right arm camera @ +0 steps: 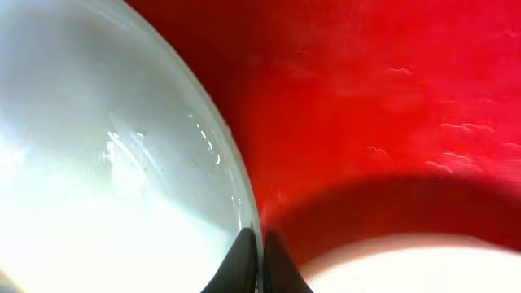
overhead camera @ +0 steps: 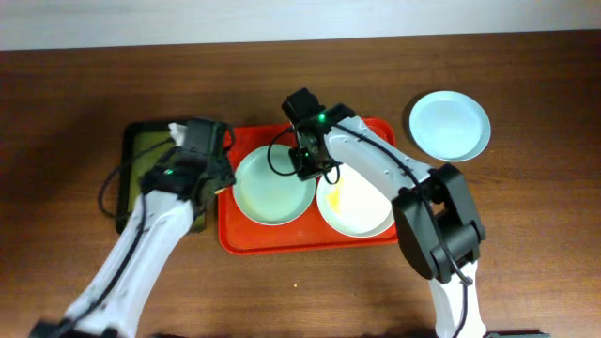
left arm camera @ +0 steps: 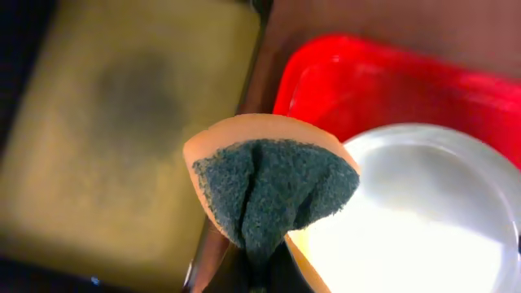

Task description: Clean dirty plates on tray and stack at the side

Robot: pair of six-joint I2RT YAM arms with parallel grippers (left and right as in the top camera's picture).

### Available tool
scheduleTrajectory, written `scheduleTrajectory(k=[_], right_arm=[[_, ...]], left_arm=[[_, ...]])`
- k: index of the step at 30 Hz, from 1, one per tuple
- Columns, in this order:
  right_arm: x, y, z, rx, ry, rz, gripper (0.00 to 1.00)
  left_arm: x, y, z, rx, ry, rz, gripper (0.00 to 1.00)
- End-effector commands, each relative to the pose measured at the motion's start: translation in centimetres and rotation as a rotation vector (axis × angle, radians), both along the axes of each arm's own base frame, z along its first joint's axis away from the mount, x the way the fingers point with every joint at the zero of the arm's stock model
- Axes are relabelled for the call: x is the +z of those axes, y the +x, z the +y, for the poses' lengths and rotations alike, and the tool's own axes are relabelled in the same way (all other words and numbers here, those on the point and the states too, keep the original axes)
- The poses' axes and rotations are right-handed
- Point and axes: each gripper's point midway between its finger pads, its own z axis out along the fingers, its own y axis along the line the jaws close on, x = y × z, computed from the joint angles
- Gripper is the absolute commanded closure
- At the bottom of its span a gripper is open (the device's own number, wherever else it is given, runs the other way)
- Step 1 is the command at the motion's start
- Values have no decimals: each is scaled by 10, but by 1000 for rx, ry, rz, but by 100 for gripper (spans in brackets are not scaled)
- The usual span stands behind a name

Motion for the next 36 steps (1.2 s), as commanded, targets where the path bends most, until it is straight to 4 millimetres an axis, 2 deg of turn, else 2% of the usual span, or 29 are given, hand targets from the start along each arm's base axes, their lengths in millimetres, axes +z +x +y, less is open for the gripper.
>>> scheduleTrajectory(k=[1, 3, 5, 10, 15, 19, 24, 32, 34, 35, 36], right_arm=[[84, 23, -20, 29, -105, -219, 96], [109, 22, -25, 45, -151, -269, 96], [145, 23, -34, 41, -255, -378, 96], [204, 19, -39, 120, -507, -587, 96], [255, 1, -20, 365, -906, -756, 96], [288, -7, -2, 422, -1084, -851, 96], [312, -15, 12, 515, -1255, -865, 96], [319, -17, 13, 527, -1303, -861, 96], [317, -16, 16, 471, -1234, -900, 96], [308, -14, 23, 403, -1091, -949, 96], [286, -11, 34, 337, -861, -965, 96]], left_arm=[[43, -10, 29, 67, 5, -93, 100], [48, -17, 45, 110, 23, -90, 100], [46, -26, 61, 157, 29, -65, 100], [37, -41, 88, 235, 41, 4, 100], [35, -46, 101, 277, 42, 20, 100], [34, -47, 101, 277, 43, 27, 100], [34, -48, 100, 277, 43, 32, 100], [33, -49, 100, 276, 43, 34, 100], [33, -49, 100, 277, 43, 34, 100], [33, -49, 100, 276, 43, 34, 100], [33, -49, 100, 277, 43, 33, 100]])
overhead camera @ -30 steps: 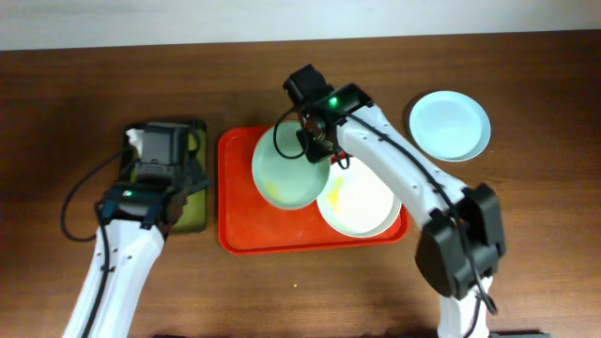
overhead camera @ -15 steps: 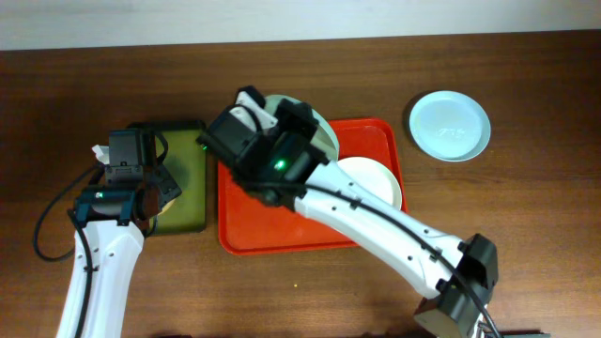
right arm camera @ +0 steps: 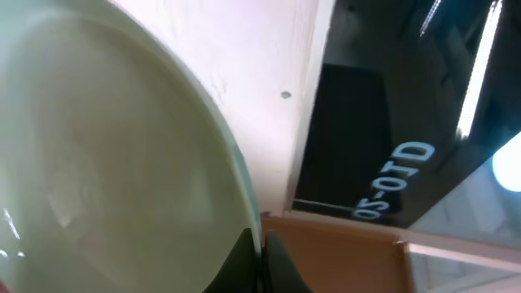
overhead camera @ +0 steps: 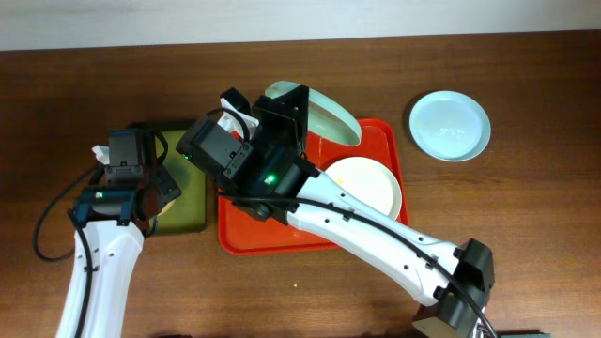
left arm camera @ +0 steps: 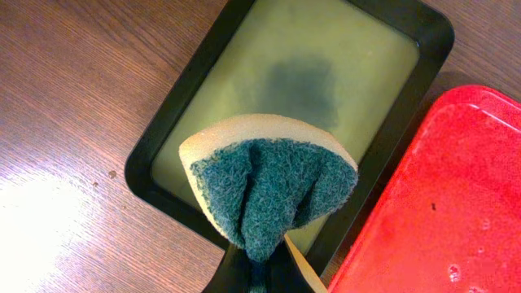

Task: Clean dirty plates on tray and stack at the side
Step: 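Carry the plate right and stack it on the cleaned plate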

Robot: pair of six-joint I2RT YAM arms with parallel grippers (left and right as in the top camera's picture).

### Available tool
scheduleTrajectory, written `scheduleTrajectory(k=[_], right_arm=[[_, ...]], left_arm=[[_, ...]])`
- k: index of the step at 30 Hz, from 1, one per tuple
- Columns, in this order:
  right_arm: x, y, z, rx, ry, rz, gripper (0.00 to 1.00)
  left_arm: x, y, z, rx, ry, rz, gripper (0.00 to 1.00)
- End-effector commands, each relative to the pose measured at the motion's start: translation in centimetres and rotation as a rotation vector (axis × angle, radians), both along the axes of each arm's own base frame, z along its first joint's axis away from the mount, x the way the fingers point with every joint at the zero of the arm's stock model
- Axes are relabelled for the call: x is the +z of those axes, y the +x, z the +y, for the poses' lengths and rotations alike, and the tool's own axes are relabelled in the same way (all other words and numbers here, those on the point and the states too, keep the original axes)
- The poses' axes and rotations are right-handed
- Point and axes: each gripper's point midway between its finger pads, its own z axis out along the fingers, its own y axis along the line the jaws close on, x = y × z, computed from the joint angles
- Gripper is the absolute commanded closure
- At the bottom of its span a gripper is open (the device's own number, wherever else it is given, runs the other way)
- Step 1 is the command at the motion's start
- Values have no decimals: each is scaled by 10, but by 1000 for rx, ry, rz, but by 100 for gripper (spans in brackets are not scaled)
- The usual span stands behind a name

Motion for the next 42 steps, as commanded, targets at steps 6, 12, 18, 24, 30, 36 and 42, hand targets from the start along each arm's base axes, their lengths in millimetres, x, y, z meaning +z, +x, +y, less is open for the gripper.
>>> scheduleTrajectory(k=[6, 12, 18, 24, 30, 36, 42], right_arm=[[-118, 18, -2, -16, 583, 380, 96], [-84, 57, -84, -248, 711, 144, 96], [-127, 88, -196, -651, 1373, 216, 96], [-161, 91, -291, -872, 1779, 320, 96], [-207, 72, -389, -1098, 1817, 194, 96], [-247, 60, -419, -1186, 1762, 137, 96], [-271, 58, -420, -1191, 1741, 128, 35]], left_arm=[[4, 0, 2, -5, 8, -1, 100], [4, 0, 2, -5, 9, -5, 100], [2, 1, 2, -5, 9, -2, 100], [0, 2, 2, -5, 8, 5, 100], [-7, 5, 2, -5, 7, 23, 100], [-11, 8, 2, -5, 7, 29, 100], [-17, 10, 0, -11, -6, 43, 100]])
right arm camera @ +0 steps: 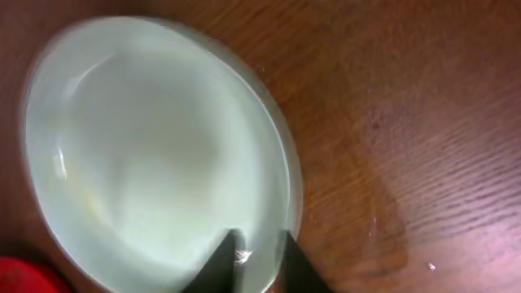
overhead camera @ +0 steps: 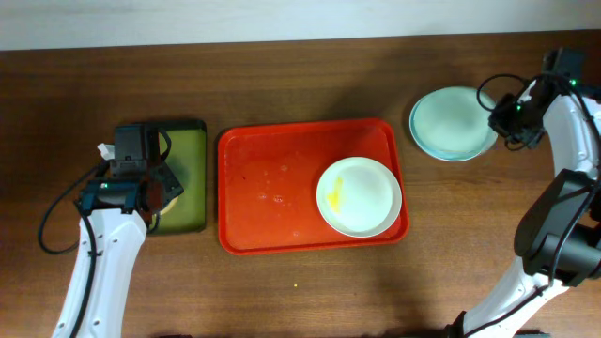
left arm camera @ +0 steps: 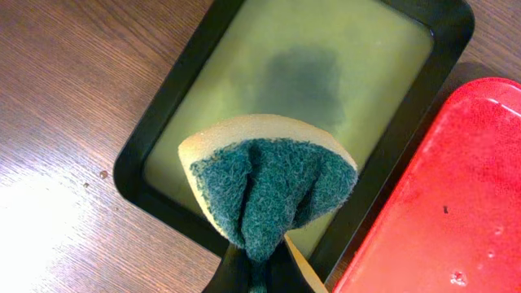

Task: Clean dirty plates on tray and stack at the side
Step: 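Carry the plate right and stack it on the cleaned plate, then move the right gripper to the last plate and grip its rim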

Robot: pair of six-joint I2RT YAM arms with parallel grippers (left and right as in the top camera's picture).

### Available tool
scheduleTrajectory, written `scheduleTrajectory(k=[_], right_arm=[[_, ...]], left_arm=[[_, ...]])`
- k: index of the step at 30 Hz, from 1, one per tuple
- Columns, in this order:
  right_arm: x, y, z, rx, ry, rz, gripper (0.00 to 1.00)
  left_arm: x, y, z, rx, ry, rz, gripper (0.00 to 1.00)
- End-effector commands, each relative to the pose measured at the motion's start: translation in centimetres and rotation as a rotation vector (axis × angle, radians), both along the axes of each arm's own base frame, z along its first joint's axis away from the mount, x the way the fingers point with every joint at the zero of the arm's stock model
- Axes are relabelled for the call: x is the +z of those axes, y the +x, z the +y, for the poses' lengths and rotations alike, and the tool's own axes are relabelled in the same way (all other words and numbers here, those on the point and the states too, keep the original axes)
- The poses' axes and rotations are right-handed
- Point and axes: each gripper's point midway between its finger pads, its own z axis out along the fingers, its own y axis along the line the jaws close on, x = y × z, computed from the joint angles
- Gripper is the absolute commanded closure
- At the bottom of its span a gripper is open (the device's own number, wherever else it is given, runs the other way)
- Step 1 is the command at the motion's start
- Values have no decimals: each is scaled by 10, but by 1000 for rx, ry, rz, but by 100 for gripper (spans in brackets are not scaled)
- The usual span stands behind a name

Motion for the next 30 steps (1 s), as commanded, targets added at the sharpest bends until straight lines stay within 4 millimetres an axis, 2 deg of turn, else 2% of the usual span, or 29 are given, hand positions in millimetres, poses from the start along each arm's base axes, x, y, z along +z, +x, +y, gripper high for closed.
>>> scheduleTrajectory(k=[1, 2, 5, 9, 12, 14, 15, 17, 19, 23, 27, 28, 30], right_arm=[[-13, -4, 3, -1, -6, 30, 24], [-13, -4, 5, 4, -1, 29, 19], [-2, 3, 30, 115, 93, -24, 16], [34, 3, 70, 200, 218, -105, 13], [65, -6, 106, 314, 253, -141, 13], [84, -25, 143, 441, 244, -121, 13], [87, -33, 154, 484, 225, -96, 13], [80, -54, 165, 517, 119, 22, 11], [68, -72, 172, 523, 28, 137, 1], [28, -107, 196, 469, -37, 311, 1], [-8, -132, 212, 414, -11, 386, 1], [-16, -136, 217, 420, 5, 387, 6], [-26, -140, 226, 438, 35, 384, 25]], left_arm=[[-2, 3, 0, -10, -2, 6, 100], [-3, 3, 0, -10, -2, 7, 100], [-3, 4, 0, -10, -2, 5, 100], [-3, 4, 0, -10, -2, 5, 100], [-3, 4, 0, -10, -2, 8, 100], [-3, 4, 0, -12, -6, 7, 100], [-3, 4, 0, -11, -6, 8, 100], [-3, 4, 0, -11, -6, 8, 100], [-3, 4, 0, -11, -6, 8, 100], [-3, 4, -1, -12, -6, 8, 100], [-4, 4, -3, -19, -22, 8, 100], [-4, 4, -3, -19, -22, 8, 100], [-4, 4, -3, -20, -22, 8, 100]])
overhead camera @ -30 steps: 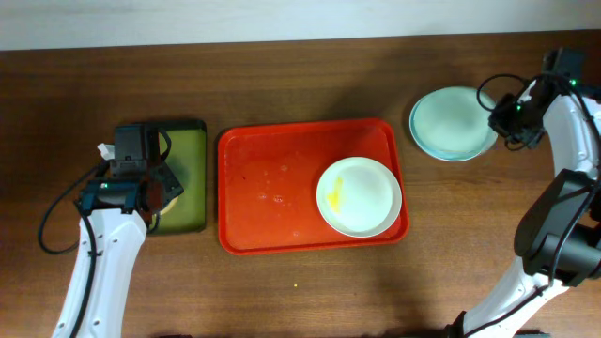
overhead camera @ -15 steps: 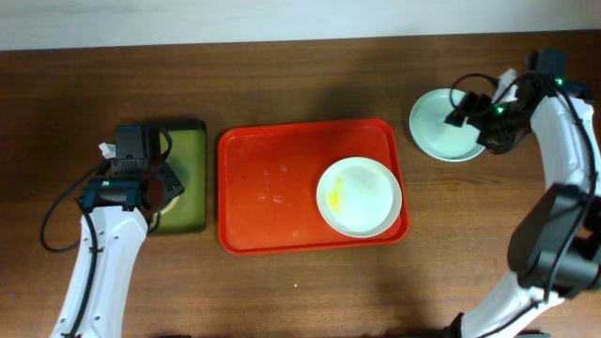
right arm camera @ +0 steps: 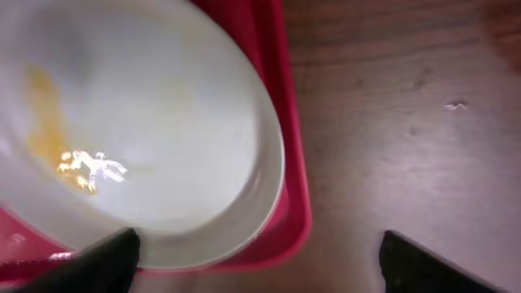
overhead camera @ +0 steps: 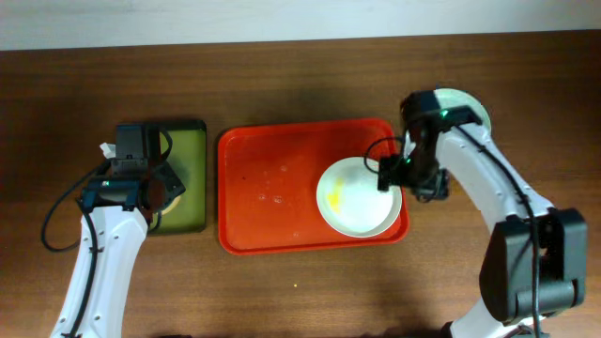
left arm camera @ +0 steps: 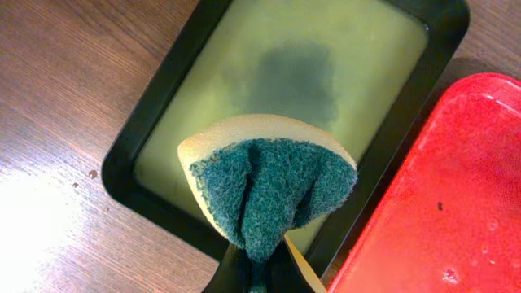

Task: Clean dirty plates on tray and stack at the side
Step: 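Move the right gripper to the last plate and grip its rim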

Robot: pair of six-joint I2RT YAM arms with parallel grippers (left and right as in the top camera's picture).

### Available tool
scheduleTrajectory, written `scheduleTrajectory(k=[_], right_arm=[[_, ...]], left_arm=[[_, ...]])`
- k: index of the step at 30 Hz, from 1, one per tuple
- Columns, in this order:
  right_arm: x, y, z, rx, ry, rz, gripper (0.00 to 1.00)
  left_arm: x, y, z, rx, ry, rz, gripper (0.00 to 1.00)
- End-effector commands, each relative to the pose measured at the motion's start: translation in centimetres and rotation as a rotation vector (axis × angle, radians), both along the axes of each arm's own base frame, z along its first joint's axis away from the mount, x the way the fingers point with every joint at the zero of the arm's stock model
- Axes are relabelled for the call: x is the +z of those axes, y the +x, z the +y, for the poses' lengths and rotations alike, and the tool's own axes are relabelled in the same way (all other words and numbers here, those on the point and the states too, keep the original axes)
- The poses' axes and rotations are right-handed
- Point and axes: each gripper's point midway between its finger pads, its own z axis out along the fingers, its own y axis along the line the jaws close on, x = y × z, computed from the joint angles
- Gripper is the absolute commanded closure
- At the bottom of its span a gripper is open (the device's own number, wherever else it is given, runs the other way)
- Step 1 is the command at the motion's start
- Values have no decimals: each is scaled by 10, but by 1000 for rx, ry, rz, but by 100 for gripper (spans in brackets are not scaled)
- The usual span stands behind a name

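Note:
A white plate [overhead camera: 355, 197] with a yellow smear [right arm camera: 49, 110] sits at the right end of the red tray [overhead camera: 272, 188]. My right gripper [overhead camera: 399, 175] hangs open over the plate's right rim. In the right wrist view its fingers [right arm camera: 110, 259] are spread wide, with the rim and the tray's edge [right arm camera: 297, 203] between them. The stack of clean pale plates [overhead camera: 472, 105] lies on the table at the back right, partly hidden by the right arm. My left gripper [left arm camera: 259, 270] is shut on a folded green-and-yellow sponge [left arm camera: 269, 183], held over the black basin.
The black basin [left arm camera: 163, 94] of greenish liquid [overhead camera: 192, 155] stands just left of the red tray. Brown wood table [overhead camera: 282, 300] surrounds everything. The right arm's elbow reaches down to the front right.
My right gripper has left the plate stack at the back right and now stands wide open over the stained plate's right rim on the tray. The left gripper and sponge have not moved.
My right gripper was shut on the rim of a pale green plate on the tray, with the sponge beside it. Then the plate was raised and the sponge was back over the basin. Then the plate lay on the stack, released. Now the right gripper is at the stained plate.

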Motion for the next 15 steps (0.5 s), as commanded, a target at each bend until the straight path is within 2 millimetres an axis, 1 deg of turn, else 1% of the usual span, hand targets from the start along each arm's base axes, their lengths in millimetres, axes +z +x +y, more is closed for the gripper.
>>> scheduleTrajectory(k=[1, 4, 6, 9, 10, 11, 12, 15], right_arm=[[-17, -12, 9, -38, 3, 31, 32], [-21, -14, 10, -29, -1, 32, 37], [-24, -15, 7, -34, -19, 31, 41], [-34, -14, 4, -39, -36, 15, 42], [-38, -14, 5, -40, -31, 11, 44], [-42, -16, 7, -40, -14, 10, 51], [-44, -16, 11, -39, 10, 9, 53], [-46, -15, 15, -39, 33, 2, 54]], left_arm=[[0, 2, 0, -11, -4, 3, 100], [0, 2, 0, -11, -4, 3, 100], [-1, 1, 0, -11, -4, 3, 100], [-1, 1, 0, -11, -4, 3, 100], [-1, 1, 0, -11, -4, 3, 100], [-1, 1, 0, -11, -4, 3, 100], [-1, 1, 0, -11, -4, 3, 100], [-1, 1, 0, -10, -4, 3, 100]])
